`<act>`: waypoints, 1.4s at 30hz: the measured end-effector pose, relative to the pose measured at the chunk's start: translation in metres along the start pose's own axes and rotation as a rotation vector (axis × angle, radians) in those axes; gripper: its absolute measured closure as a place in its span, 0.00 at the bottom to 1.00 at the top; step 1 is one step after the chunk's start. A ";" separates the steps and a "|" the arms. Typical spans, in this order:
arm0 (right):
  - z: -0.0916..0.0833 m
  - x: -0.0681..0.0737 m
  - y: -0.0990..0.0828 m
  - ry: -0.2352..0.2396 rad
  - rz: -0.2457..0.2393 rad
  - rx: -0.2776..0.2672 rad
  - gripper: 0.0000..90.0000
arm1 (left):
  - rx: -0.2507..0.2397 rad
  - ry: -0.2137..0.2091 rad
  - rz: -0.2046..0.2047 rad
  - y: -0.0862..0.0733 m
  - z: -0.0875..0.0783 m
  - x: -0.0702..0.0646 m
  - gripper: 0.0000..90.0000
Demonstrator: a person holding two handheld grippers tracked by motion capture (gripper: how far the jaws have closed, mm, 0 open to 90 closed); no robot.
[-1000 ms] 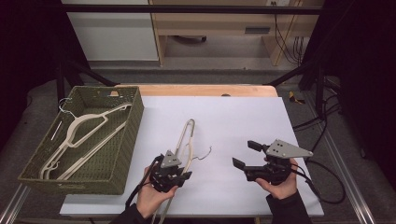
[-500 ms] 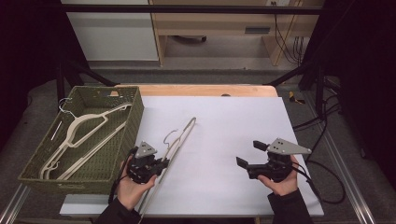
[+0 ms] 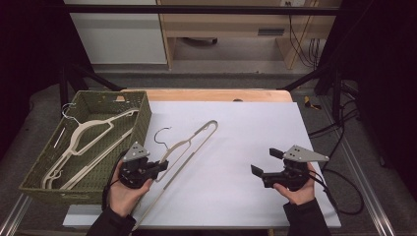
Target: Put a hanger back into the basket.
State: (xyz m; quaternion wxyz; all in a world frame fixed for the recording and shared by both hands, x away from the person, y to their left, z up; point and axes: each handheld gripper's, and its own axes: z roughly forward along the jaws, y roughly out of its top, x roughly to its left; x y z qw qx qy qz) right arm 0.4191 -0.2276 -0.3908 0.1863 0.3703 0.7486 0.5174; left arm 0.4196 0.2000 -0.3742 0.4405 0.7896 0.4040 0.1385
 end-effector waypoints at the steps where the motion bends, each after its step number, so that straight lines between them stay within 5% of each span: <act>1: 0.000 0.000 0.000 -0.002 0.002 -0.001 0.10 | -0.013 -0.005 0.006 0.002 -0.004 0.000 0.95; 9: -0.004 -0.002 0.001 -0.010 0.007 -0.028 0.07 | -0.108 -0.060 0.055 0.021 -0.041 -0.001 0.95; 18: -0.004 -0.004 0.000 -0.012 0.005 -0.022 0.05 | -0.127 -0.073 0.096 0.045 -0.071 0.010 0.95; 22: -0.004 -0.004 0.000 -0.011 0.007 -0.022 0.05 | -0.121 -0.093 0.104 0.056 -0.080 0.024 0.95; 42: -0.004 -0.005 0.000 -0.017 0.002 -0.019 0.04 | -0.122 -0.037 0.127 0.088 -0.122 0.099 0.95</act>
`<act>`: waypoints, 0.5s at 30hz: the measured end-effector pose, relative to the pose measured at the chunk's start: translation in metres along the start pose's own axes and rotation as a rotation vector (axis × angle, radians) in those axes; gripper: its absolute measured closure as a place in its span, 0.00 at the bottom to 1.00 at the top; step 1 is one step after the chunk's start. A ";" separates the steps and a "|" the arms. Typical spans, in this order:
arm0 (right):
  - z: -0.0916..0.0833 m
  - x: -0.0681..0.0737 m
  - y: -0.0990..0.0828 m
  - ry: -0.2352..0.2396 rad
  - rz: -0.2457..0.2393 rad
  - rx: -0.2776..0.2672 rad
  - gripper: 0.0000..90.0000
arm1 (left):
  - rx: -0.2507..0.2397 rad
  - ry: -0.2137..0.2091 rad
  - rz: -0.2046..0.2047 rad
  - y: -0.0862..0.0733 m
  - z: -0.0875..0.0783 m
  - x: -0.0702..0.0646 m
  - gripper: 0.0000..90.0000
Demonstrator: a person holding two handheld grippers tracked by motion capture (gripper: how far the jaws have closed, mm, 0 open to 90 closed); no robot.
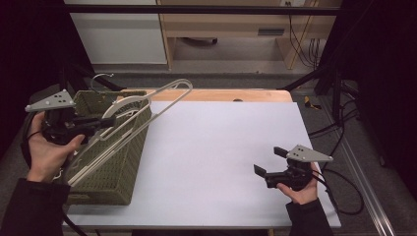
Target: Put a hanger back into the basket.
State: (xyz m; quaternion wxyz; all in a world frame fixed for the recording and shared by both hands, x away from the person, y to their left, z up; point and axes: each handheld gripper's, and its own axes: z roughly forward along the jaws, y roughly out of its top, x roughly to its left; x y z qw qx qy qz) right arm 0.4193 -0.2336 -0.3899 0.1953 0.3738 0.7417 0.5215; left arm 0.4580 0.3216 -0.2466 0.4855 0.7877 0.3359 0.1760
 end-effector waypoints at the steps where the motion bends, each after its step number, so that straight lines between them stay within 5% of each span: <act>1: 0.000 0.000 0.000 0.001 0.001 0.000 0.04 | 0.011 0.011 0.006 -0.001 -0.001 0.006 0.95; 15: 0.002 0.000 -0.001 0.002 -0.002 0.011 0.04 | 0.048 0.050 -0.004 -0.020 -0.018 0.051 0.95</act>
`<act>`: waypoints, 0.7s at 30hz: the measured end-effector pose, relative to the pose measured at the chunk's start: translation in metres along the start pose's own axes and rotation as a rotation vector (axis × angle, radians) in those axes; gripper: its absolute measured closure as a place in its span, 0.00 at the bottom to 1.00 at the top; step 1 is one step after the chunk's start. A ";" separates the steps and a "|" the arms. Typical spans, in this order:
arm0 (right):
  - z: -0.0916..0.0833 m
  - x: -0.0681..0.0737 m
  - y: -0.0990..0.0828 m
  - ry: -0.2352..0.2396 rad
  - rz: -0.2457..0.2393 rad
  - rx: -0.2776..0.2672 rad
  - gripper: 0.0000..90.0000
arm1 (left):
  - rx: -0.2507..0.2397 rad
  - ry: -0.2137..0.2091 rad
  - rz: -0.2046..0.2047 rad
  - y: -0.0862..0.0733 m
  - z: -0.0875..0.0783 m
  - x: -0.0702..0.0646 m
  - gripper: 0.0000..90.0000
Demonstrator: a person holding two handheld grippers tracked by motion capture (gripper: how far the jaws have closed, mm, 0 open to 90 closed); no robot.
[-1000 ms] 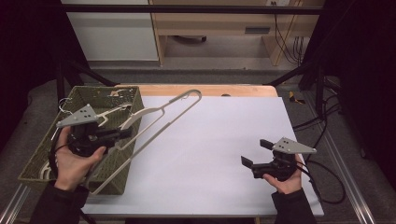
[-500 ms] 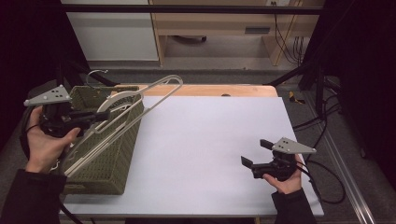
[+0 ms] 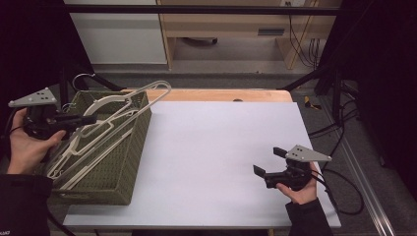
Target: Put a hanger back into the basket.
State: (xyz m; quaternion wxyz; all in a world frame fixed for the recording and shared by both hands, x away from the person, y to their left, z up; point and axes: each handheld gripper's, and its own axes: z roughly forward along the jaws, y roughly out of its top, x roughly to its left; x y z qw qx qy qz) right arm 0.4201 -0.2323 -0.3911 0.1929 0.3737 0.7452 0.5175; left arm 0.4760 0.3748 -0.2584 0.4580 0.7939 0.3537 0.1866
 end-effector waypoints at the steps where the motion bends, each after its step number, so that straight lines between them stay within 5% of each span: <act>1: 0.000 0.000 0.000 0.000 0.001 0.000 0.04 | 0.003 0.006 0.002 -0.002 -0.002 0.004 0.95; 21: -0.001 -0.002 0.000 -0.003 0.001 -0.003 0.04 | 0.025 0.084 -0.074 -0.032 -0.021 0.052 0.95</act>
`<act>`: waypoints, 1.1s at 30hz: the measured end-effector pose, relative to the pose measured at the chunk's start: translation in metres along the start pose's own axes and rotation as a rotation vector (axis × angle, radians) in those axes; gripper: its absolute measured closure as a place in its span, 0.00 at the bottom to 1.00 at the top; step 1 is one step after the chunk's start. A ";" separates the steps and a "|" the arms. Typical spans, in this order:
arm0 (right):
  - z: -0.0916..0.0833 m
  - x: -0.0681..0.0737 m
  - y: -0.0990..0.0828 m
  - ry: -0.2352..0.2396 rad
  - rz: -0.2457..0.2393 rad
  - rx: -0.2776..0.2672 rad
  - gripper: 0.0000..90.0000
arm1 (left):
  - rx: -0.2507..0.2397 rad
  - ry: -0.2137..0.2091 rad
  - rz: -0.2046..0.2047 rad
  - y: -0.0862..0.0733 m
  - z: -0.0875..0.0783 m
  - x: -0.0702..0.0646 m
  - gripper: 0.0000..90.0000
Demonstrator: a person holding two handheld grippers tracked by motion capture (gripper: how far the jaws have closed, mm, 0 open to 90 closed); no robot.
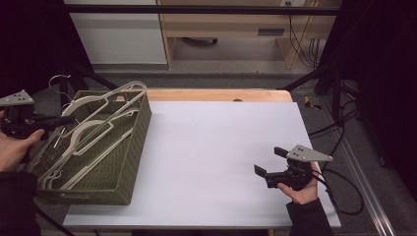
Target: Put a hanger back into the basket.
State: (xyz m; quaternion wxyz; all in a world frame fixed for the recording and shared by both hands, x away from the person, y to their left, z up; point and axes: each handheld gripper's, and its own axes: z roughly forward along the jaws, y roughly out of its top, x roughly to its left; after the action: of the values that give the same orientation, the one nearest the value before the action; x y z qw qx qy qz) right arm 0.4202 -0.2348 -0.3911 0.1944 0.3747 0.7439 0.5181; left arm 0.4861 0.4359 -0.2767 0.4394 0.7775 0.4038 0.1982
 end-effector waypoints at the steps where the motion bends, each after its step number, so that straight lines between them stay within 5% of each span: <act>1: 0.001 0.000 0.000 0.000 -0.002 -0.001 0.04 | 0.000 0.006 -0.004 -0.002 0.000 0.002 0.95; 11: 0.001 0.000 -0.001 0.001 0.001 0.004 0.04 | 0.007 0.037 -0.008 -0.010 -0.001 0.010 0.95; 21: 0.002 0.000 -0.001 0.002 -0.006 0.011 0.04 | 0.104 0.076 0.045 -0.007 0.021 0.005 0.95; 33: 0.002 0.001 -0.001 0.003 -0.003 0.010 0.04 | 0.126 0.027 -0.054 -0.040 0.052 0.009 0.95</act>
State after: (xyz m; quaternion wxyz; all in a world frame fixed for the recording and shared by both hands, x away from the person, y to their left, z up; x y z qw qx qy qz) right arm 0.4208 -0.2334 -0.3931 0.1922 0.3738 0.7474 0.5146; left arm 0.5075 0.4271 -0.3383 0.3895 0.7897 0.4422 0.1709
